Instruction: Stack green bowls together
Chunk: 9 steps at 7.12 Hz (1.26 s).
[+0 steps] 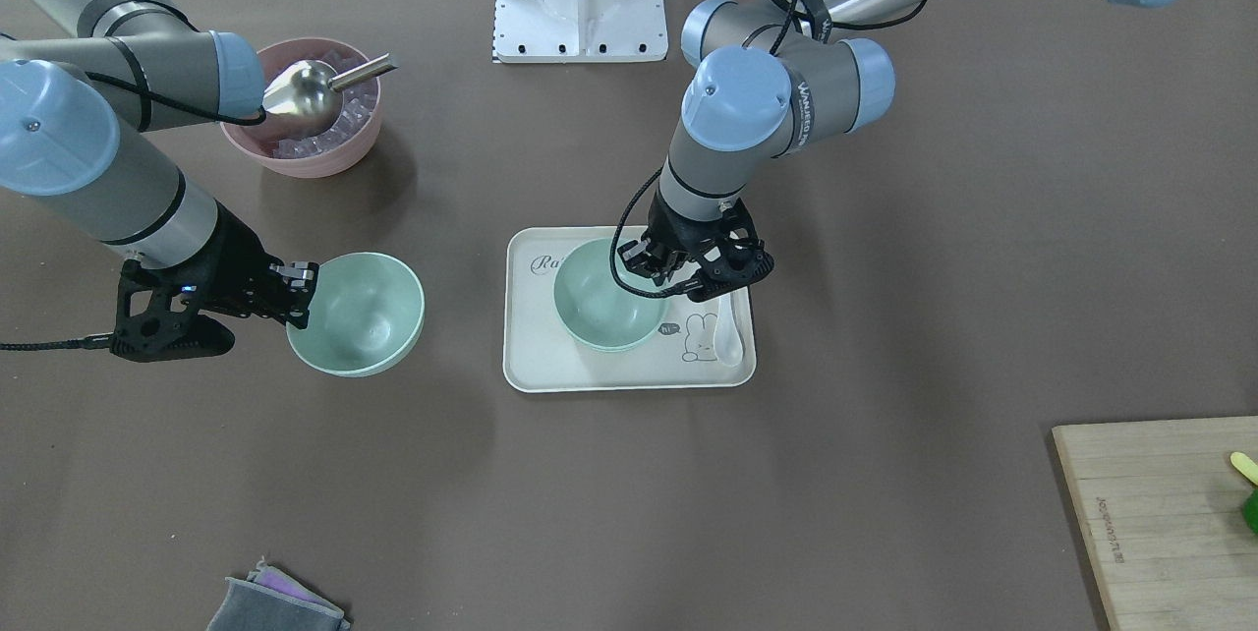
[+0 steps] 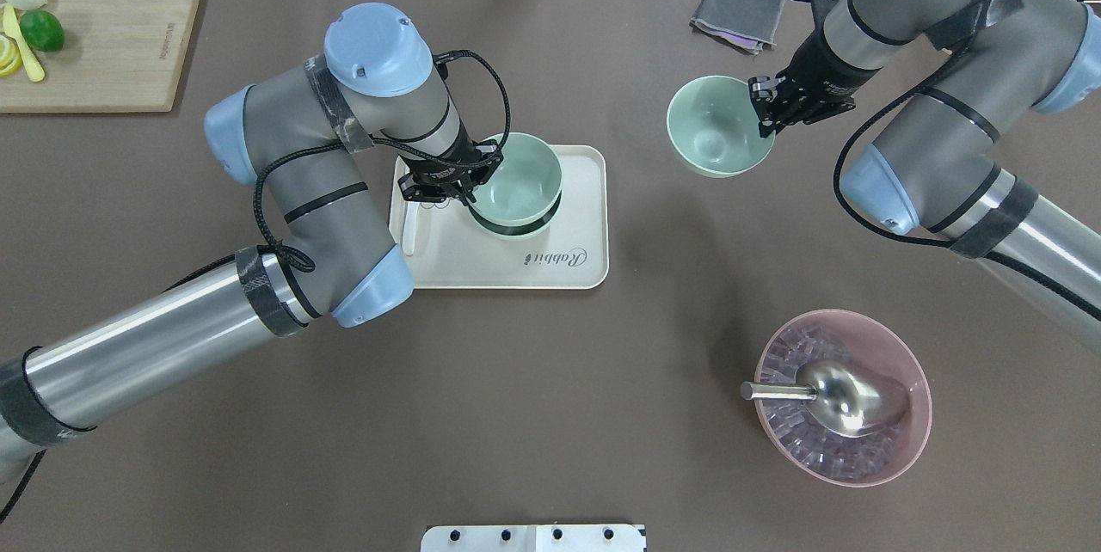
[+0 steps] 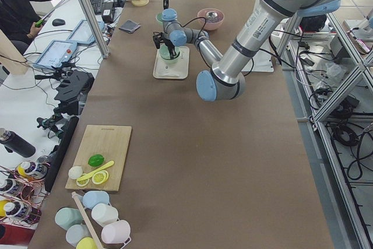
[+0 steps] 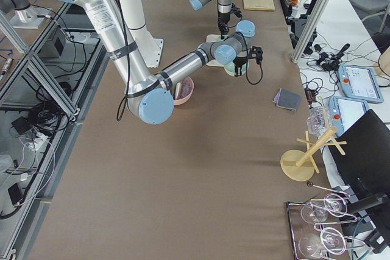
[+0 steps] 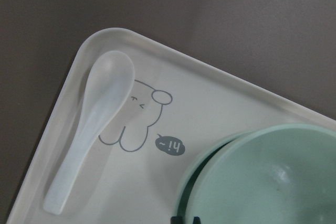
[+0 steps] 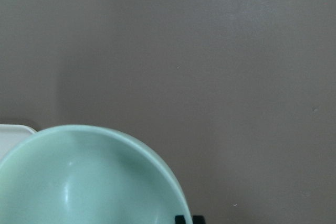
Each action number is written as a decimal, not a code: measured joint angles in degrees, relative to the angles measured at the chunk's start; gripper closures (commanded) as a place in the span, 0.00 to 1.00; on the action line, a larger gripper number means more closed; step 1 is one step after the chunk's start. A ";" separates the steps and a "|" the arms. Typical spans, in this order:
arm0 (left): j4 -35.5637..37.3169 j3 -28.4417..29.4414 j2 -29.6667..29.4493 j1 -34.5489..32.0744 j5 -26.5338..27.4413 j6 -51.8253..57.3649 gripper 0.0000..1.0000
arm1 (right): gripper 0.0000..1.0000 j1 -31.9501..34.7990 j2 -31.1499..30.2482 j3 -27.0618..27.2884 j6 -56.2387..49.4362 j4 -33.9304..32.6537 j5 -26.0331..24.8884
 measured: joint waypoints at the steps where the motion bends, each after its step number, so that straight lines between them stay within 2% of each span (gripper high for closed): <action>1: -0.31 0.23 0.00 0.12 0.02 -0.02 1.00 | 1.00 0.00 -0.02 0.00 0.00 0.00 -0.02; 9: -1.54 0.93 0.17 0.64 0.70 0.00 1.00 | 1.00 0.00 -0.12 0.00 0.09 0.09 -0.17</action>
